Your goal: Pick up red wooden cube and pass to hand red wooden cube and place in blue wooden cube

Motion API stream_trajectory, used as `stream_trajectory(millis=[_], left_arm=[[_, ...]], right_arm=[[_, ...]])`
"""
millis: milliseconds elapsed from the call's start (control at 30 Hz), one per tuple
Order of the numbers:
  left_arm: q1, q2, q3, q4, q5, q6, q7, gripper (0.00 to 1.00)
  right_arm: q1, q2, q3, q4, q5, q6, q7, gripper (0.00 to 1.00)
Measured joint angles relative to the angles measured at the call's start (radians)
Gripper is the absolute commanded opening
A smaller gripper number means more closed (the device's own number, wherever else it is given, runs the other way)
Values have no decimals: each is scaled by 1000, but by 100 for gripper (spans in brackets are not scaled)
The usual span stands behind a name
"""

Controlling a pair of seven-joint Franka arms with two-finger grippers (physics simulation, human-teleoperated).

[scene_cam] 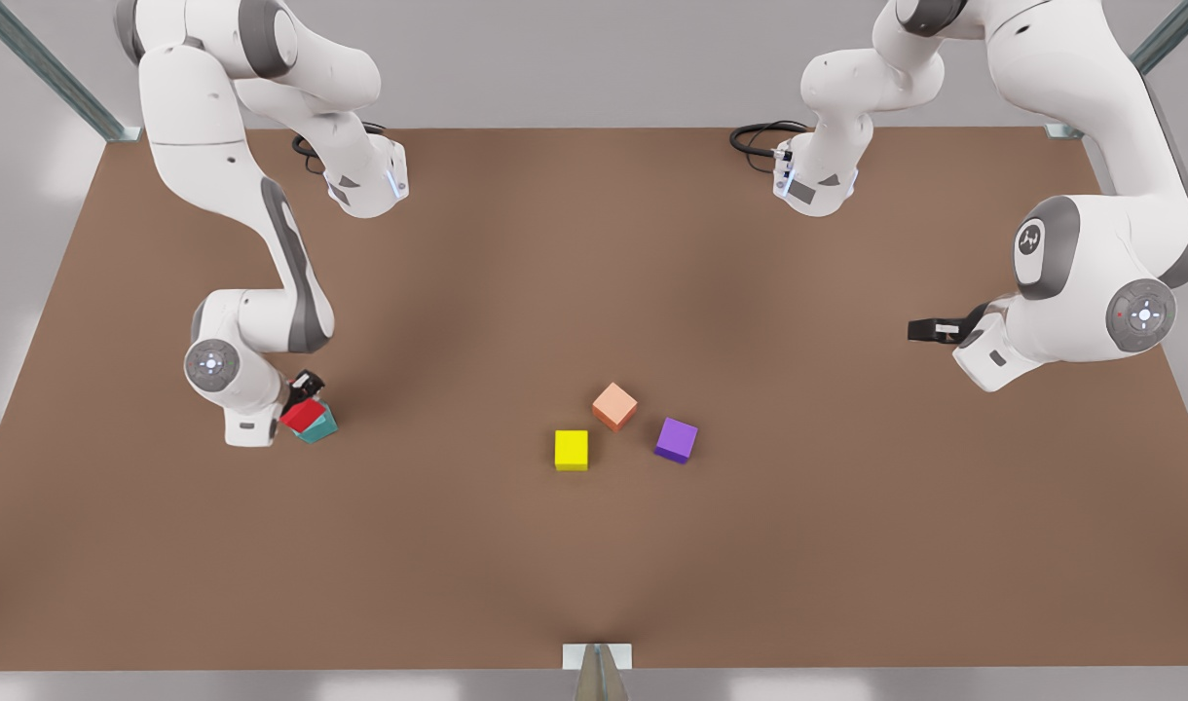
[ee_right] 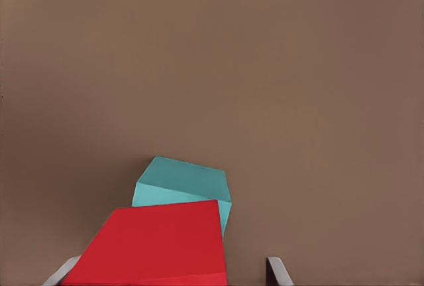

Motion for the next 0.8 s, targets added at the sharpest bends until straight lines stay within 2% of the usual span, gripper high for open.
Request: stream_trajectory(millis=[200,400,433,500,567,600,700,800], left_arm=[[0,0,0,0,0,-1,-7,100],[-2,0,0,0,0,-1,-12,100],[-2,-1,0,1,1,-3,-12,100],[-2,0,0,0,2,-6,-13,100],[-2,0,0,0,3,-8,-14,100],[-2,0,0,0,3,-9,-14,100],[-2,0,0,0,3,-12,-15,100],[-2,0,0,0,2,-14,-16,100]], right_arm=[[25,-43,4,60,63,-70,33,100],[28,14,-13,369,159,-282,169,100],[25,12,-21,461,160,-347,204,100],[24,-35,-36,586,158,-473,271,100],[25,-88,-64,636,157,-565,330,100],[23,-116,-71,642,156,-607,356,100],[6,-252,-79,489,159,-671,418,100],[-8,-280,-79,454,159,-701,471,100]])
